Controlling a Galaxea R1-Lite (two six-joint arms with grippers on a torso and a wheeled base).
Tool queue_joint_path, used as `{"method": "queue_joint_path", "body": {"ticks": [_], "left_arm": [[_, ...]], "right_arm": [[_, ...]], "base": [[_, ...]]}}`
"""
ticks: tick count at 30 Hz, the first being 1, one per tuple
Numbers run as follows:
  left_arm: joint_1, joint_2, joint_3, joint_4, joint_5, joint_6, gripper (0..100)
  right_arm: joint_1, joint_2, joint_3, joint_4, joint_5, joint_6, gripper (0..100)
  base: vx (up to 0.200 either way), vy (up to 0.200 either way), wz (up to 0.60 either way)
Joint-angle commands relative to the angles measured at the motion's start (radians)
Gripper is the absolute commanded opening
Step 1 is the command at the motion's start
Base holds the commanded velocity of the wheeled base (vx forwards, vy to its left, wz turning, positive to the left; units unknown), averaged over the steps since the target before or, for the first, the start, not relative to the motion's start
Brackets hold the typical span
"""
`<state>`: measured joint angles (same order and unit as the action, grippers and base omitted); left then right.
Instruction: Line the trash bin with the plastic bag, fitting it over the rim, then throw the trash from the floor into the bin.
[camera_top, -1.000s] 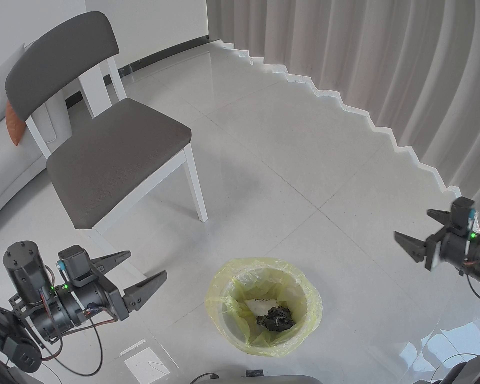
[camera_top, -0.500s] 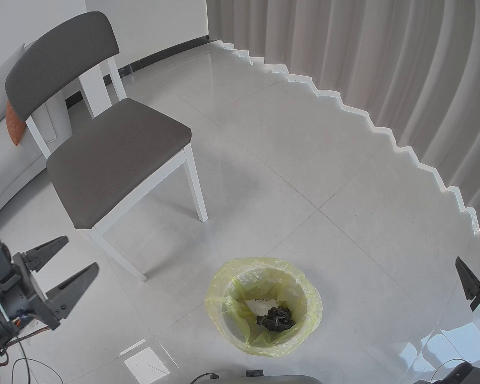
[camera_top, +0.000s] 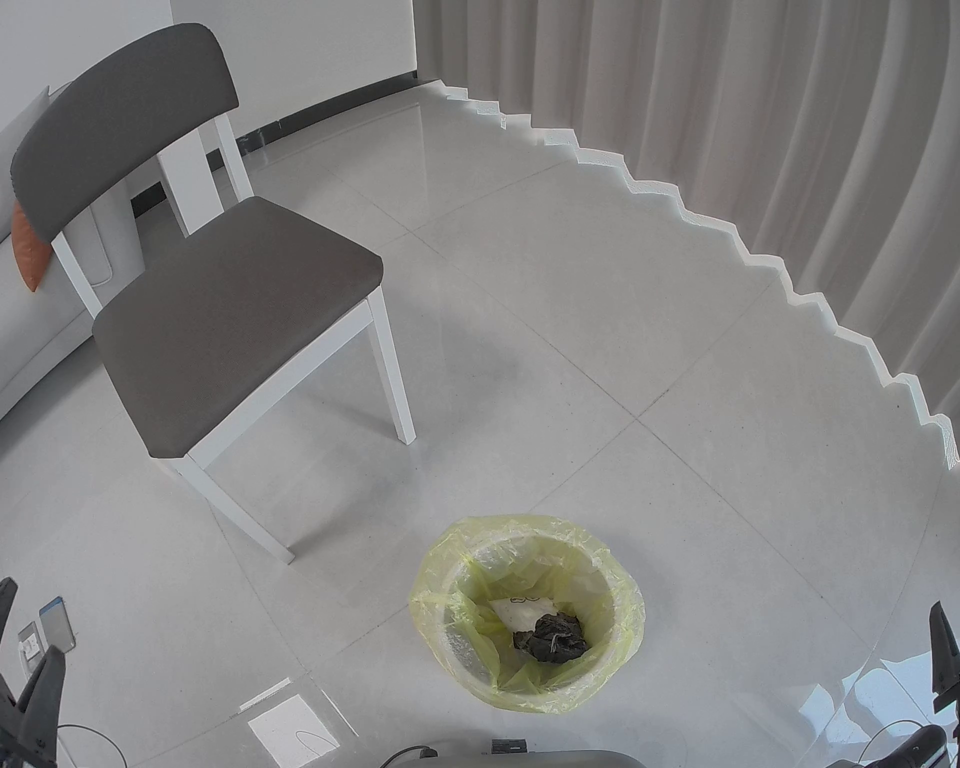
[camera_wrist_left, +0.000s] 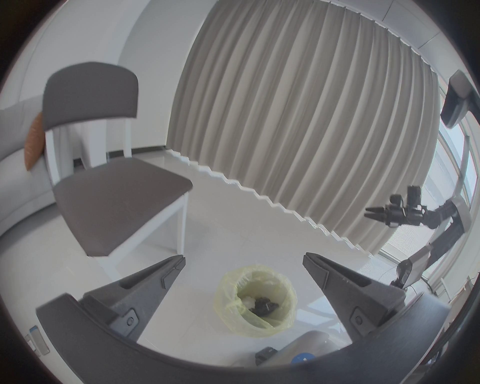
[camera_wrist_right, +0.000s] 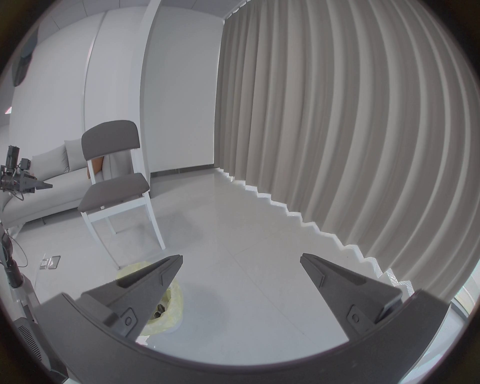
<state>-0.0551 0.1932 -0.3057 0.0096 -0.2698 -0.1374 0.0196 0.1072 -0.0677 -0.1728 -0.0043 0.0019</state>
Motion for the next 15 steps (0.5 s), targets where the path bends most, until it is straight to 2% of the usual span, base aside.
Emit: {"method": "queue_joint_path", "body": {"ticks": [1,4,7,8,10,12,15], "left_arm": [[0.057,-0.192,-0.003,0.049,0.021,-0.014,100],[0.058,-0.192,0.020,0.049,0.049,-0.005,100],[0.058,-0.193,0.096,0.043,0.124,0.018,100],[0.058,-0.193,0.096,0.043,0.124,0.018,100],[0.057,-0.193,0.148,0.043,0.238,0.012,100],[0.057,-0.193,0.181,0.041,0.291,0.010,100],[0.057,-0.193,0.267,0.023,0.311,0.039,100]], "right_arm": [[-0.023,-0.107,0.068,-0.013,-0.005,0.006,100],[-0.023,-0.107,0.068,-0.007,-0.005,0.004,100],[-0.024,-0.107,0.068,0.064,-0.005,-0.008,100],[-0.024,-0.107,0.068,0.064,-0.005,-0.008,100],[-0.024,-0.107,0.068,0.095,-0.006,-0.020,100],[-0.023,-0.107,0.068,0.091,-0.023,-0.020,100],[-0.024,-0.107,0.068,0.091,-0.074,-0.019,100]], "base": [[0.000,0.000,0.00],[0.000,0.000,0.00],[0.000,0.000,0.00],[0.000,0.000,0.00],[0.000,0.000,0.00],[0.000,0.000,0.00],[0.000,0.000,0.00]]}}
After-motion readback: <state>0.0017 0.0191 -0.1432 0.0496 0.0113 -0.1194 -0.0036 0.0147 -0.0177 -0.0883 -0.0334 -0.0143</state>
